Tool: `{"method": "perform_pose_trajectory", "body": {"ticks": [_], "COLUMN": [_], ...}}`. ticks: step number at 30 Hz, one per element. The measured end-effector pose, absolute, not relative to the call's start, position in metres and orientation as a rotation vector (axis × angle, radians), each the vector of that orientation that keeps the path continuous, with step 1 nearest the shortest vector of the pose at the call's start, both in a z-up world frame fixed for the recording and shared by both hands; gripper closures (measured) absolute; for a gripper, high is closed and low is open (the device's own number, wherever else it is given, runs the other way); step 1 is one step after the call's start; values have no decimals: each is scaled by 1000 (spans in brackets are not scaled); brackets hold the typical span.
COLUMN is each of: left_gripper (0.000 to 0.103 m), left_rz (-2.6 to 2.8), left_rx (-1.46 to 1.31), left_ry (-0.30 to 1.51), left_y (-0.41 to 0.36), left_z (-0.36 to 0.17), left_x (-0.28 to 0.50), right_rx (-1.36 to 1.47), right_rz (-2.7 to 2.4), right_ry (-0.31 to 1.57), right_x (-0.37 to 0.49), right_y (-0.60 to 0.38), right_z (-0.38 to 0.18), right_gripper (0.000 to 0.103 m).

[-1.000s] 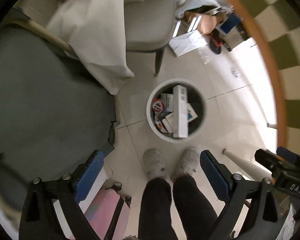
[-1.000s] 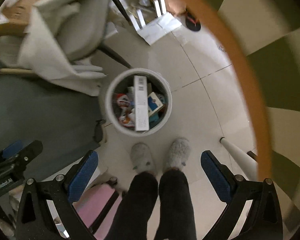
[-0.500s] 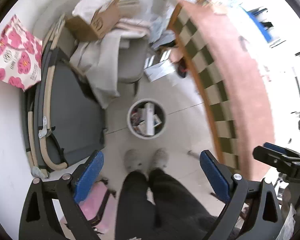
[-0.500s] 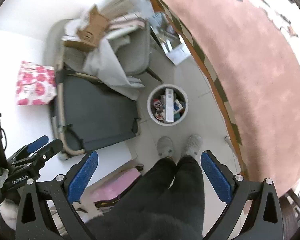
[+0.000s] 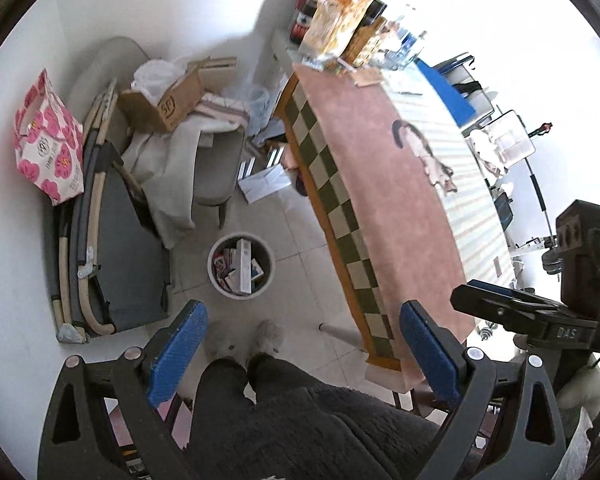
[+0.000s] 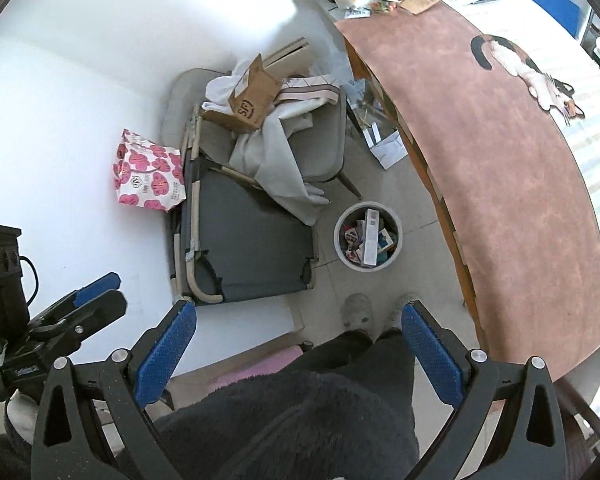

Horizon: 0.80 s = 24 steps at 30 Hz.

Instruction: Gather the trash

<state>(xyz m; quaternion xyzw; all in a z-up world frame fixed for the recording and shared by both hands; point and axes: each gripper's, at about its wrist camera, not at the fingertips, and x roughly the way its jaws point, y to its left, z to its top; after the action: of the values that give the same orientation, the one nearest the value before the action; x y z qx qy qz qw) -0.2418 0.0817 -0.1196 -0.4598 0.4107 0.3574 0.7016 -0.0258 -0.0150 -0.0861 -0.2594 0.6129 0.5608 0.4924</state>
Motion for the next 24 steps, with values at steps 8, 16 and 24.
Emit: {"method": "perform_pose_trajectory", "body": {"ticks": [8, 16, 24], "left_gripper": [0, 0, 0], "left_rz": [807, 812, 810], "left_rx": [-1010, -1009, -1002], "left_ry": [867, 844, 841], "left_y": [75, 73, 71], "left_z": [-101, -92, -89], "left_x": [-254, -260, -258], "right_rx": [-635, -656, -663], "right_rz": [1407, 1442, 1453], "right_ry": [1445, 1428, 1421], "right_x": [-36, -47, -52], "right_y": [-19, -20, -17], "right_z": [-60, -47, -43], "right_gripper": [0, 0, 0]}}
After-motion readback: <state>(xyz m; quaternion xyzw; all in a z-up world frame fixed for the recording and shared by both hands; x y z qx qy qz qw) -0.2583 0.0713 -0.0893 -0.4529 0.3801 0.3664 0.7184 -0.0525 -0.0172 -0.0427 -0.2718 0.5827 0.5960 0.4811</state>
